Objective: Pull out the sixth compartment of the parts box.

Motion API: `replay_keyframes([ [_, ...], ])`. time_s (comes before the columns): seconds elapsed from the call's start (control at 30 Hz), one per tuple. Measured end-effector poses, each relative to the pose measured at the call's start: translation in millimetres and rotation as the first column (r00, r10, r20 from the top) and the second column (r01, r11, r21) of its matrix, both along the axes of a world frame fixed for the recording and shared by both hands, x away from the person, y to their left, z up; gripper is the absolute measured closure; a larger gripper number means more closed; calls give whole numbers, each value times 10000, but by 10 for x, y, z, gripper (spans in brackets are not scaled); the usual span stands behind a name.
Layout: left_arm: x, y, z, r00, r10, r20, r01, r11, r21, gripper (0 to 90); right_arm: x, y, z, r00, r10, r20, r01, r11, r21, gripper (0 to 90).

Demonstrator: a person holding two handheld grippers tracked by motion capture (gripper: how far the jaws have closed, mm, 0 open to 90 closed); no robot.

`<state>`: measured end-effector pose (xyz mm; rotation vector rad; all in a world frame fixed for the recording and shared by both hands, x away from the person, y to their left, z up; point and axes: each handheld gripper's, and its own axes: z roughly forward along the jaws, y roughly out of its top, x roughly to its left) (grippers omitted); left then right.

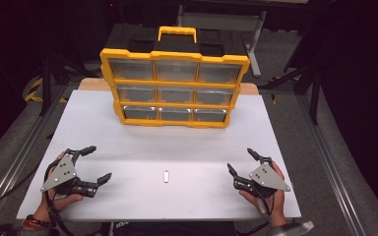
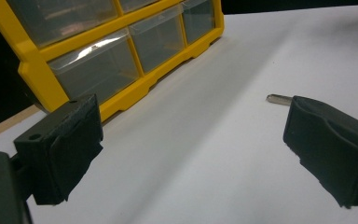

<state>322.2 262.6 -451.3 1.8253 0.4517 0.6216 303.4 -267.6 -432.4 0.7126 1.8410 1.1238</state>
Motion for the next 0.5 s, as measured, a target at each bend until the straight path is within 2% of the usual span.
replay_keyframes([
  [0.03,-2,4,-4,10000,2,-10,-2,10000,40,56,6,15,-8,9999,-86,53,87,9999,-127,226],
  [0.13,-23,12,-2,10000,-18,-18,18,10000,47,56,8,18,-5,9999,-130,37,131,9999,-89,225],
  [0.33,-38,61,-9,10000,99,9,-99,9999,29,55,11,13,29,9973,-619,383,629,9977,-254,228],
  [0.5,-10,60,-32,9997,163,-176,-161,9998,84,54,91,-19,67,9941,-862,662,886,9955,-333,229],
])
